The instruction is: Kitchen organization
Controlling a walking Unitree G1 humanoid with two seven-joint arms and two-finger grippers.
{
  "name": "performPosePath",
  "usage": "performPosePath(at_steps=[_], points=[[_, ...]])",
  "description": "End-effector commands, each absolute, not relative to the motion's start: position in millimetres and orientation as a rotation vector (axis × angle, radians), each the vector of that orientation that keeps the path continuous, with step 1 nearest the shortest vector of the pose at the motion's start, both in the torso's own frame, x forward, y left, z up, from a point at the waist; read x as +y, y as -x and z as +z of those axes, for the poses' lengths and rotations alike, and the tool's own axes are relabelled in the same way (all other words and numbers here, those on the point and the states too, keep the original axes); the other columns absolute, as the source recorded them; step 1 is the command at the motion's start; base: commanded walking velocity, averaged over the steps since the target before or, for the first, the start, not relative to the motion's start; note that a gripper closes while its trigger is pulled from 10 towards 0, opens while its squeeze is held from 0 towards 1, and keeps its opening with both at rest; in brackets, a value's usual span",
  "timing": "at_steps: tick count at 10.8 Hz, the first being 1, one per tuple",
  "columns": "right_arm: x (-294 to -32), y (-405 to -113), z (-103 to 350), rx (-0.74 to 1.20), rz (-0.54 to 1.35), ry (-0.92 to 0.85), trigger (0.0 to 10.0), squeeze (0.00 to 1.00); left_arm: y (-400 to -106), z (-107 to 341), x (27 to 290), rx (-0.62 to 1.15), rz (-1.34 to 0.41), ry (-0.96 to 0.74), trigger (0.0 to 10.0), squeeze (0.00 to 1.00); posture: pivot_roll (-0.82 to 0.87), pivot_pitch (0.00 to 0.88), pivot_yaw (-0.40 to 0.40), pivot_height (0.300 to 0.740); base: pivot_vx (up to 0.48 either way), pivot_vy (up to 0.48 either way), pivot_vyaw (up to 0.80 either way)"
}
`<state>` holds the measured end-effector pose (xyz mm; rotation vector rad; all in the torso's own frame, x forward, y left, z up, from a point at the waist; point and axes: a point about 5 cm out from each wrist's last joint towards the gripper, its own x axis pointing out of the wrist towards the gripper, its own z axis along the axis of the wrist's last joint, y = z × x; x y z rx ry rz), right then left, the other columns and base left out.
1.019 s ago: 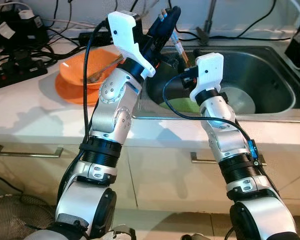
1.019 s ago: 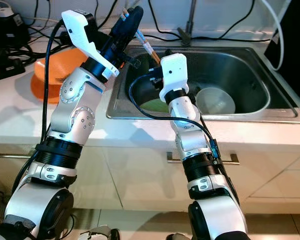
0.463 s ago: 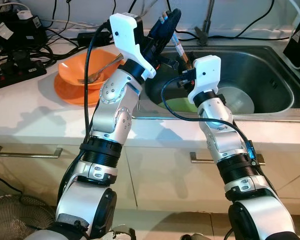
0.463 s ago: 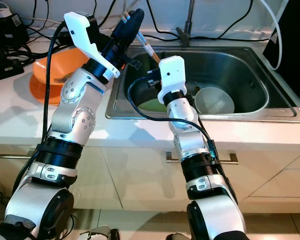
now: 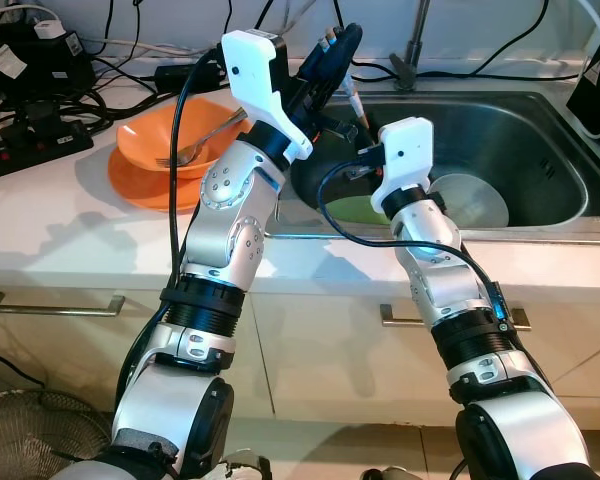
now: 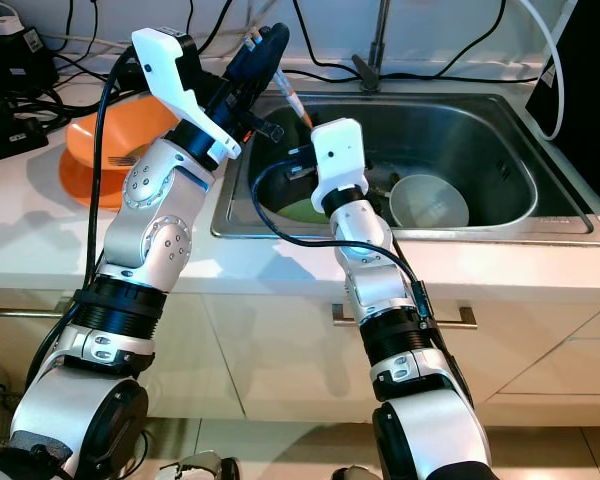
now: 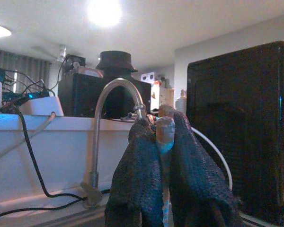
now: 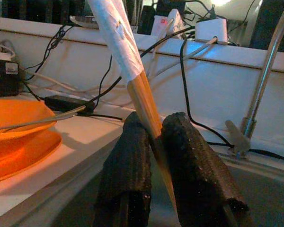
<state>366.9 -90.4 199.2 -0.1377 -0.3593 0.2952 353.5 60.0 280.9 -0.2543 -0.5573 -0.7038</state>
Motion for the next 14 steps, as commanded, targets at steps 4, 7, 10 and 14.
performPosePath(at_steps=[4, 7, 10, 14], points=[[-107.6, -374.2, 210.2, -0.39, 0.205, 0.074, 0.0, 0.0, -362.4, 256.7, 83.6, -0.469, -0.578, 0.277, 10.0, 1.0, 0.06, 0.0, 0.024, 0.74, 0.0, 0.0, 0.0], [-108.4, -376.3, 210.0, -0.386, 0.194, 0.064, 0.0, 0.0, -360.8, 256.1, 87.5, -0.475, -0.562, 0.355, 10.0, 1.0, 0.06, 0.0, 0.023, 0.74, 0.0, 0.0, 0.0], [-120.6, -384.8, 212.2, -0.372, 0.14, 0.06, 0.0, 0.0, -362.8, 210.0, 105.3, -0.387, -0.414, 0.154, 10.0, 0.0, 0.07, 0.0, 0.018, 0.74, 0.0, 0.0, 0.0], [-133.8, -398.0, 213.8, -0.308, 0.096, 0.058, 3.7, 0.0, -354.8, 158.3, 95.7, -0.17, -0.482, 0.052, 10.0, 0.0, 0.08, 0.0, 0.012, 0.74, 0.0, 0.0, 0.0]])
